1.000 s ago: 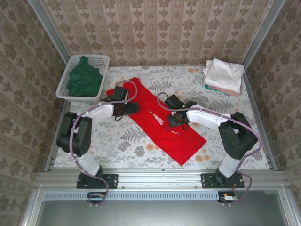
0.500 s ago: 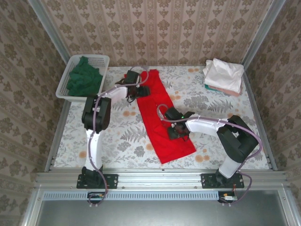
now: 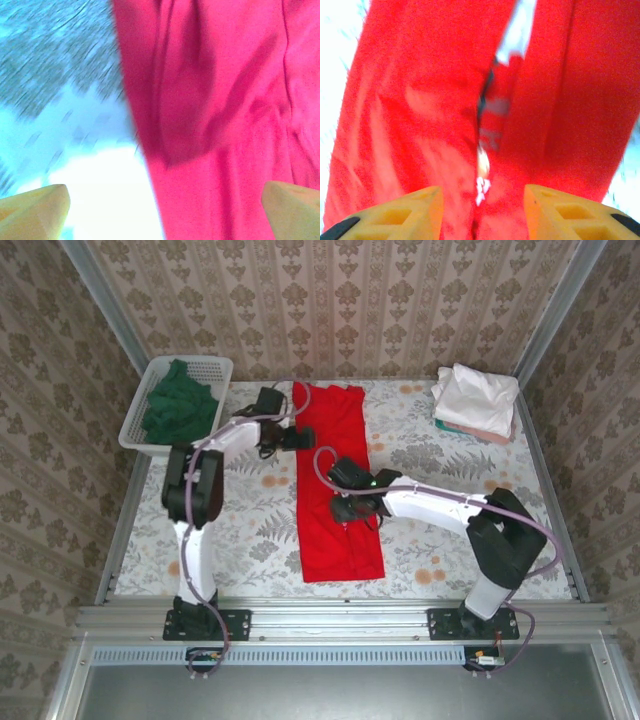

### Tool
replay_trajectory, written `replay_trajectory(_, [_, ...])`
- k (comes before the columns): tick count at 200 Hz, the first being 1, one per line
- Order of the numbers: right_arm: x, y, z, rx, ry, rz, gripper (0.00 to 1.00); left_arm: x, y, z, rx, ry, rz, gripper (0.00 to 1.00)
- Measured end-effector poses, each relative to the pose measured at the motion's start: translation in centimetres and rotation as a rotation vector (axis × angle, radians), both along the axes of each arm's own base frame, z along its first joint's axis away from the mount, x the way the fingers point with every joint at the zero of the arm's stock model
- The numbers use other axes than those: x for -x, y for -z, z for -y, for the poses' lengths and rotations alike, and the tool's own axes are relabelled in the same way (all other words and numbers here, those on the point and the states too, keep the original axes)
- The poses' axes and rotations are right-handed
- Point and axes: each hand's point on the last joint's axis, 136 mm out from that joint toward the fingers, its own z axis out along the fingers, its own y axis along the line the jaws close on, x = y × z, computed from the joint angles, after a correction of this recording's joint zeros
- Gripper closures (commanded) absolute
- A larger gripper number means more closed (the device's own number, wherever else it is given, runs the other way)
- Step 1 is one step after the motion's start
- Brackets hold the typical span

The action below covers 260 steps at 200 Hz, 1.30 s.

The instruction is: Fold and stack the t-shirts

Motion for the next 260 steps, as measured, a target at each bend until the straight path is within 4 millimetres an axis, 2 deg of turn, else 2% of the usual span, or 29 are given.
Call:
replay_trajectory(13, [-1.5,0.4,-0.6,0.003,0.007,0.016,0.59,1.7,-1.8,-2.0,0.0,-0.029,0.023,0.0])
replay_trajectory(35, [-2.7,3.2,0.2,0.07,0.035,-0.016,0.6,4.4,-5.3,-5.2,-0.001,-0.084,0.116,0.0])
replay_trajectory(56, [-3.0,5.2,1.1,0.13,0.041,-0.04,0.65,8.0,-6.8,-6.2,0.005,-0.089,0.19,0.0])
replay_trajectory(70, [-3.2,5.7,1.5,0.162,0.042,-0.043,0.69,10.8,-6.2,-5.8,0.004,-0.064,0.198,0.0])
replay_trajectory(88, [-3.8,5.4,1.3,0.171,0.043,-0.029,0.76,14.2,-4.0,-5.0,0.001,-0.027,0.166,0.0])
replay_trajectory(116, [-4.4,5.3,1.0,0.18,0.034,-0.016,0.9,17.1,-0.7,-5.8,-0.007,-0.048,0.099,0.0])
replay_trajectory(133, [-4.2,5.4,1.1,0.191,0.035,-0.023,1.0,17.9,0.4,-6.2,-0.013,-0.066,0.074,0.0])
replay_trajectory(210, [-3.1,4.7,0.0,0.19,0.007,-0.02,1.0,17.5,0.4,-6.2,-0.011,-0.079,0.095,0.0])
replay_trajectory(227, [-2.9,4.4,-0.8,0.166,0.003,-0.024,0.89,17.5,0.5,-6.2,-0.014,-0.078,0.094,0.0])
replay_trajectory(242, [-2.6,4.3,-1.3,0.143,-0.002,-0.036,0.75,17.5,0.7,-6.2,-0.017,-0.078,0.088,0.0])
replay_trajectory(260, [-2.1,3.9,-1.5,0.115,-0.004,-0.047,0.65,17.5,1.0,-6.2,-0.023,-0.077,0.077,0.0])
